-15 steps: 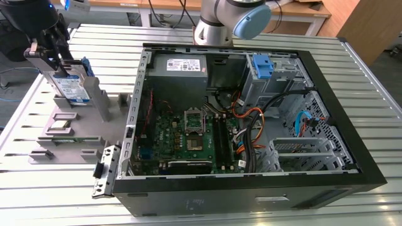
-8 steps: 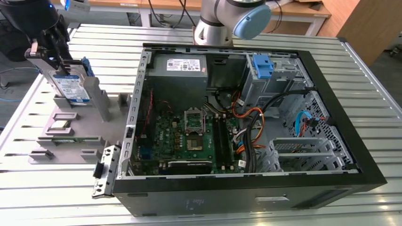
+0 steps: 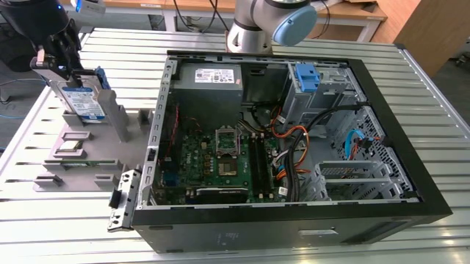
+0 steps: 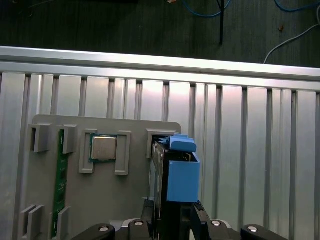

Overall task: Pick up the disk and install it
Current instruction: 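Pick up the disk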

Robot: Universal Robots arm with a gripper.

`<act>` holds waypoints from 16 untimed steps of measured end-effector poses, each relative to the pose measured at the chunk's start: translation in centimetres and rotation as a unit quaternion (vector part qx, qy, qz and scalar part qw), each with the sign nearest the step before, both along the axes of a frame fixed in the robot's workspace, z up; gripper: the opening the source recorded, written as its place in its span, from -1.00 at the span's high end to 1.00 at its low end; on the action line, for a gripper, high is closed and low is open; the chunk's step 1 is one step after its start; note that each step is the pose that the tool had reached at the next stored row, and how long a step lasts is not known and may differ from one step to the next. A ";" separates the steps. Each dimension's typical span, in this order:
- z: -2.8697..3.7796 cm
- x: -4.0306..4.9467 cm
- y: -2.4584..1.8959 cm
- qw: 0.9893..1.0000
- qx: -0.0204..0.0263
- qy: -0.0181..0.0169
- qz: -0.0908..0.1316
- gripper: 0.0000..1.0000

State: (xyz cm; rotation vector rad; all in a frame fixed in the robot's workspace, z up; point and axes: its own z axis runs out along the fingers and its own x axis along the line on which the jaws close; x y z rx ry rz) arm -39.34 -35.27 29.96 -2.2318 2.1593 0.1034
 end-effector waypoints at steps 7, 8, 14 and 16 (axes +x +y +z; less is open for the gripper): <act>-0.02 0.00 -0.05 1.000 0.000 0.000 0.000 0.15; -0.02 0.00 -0.05 1.000 0.000 0.000 0.000 0.15; -0.01 0.00 -0.07 1.000 0.000 0.000 0.000 0.15; -0.01 0.00 -0.07 1.000 0.000 0.000 0.000 0.15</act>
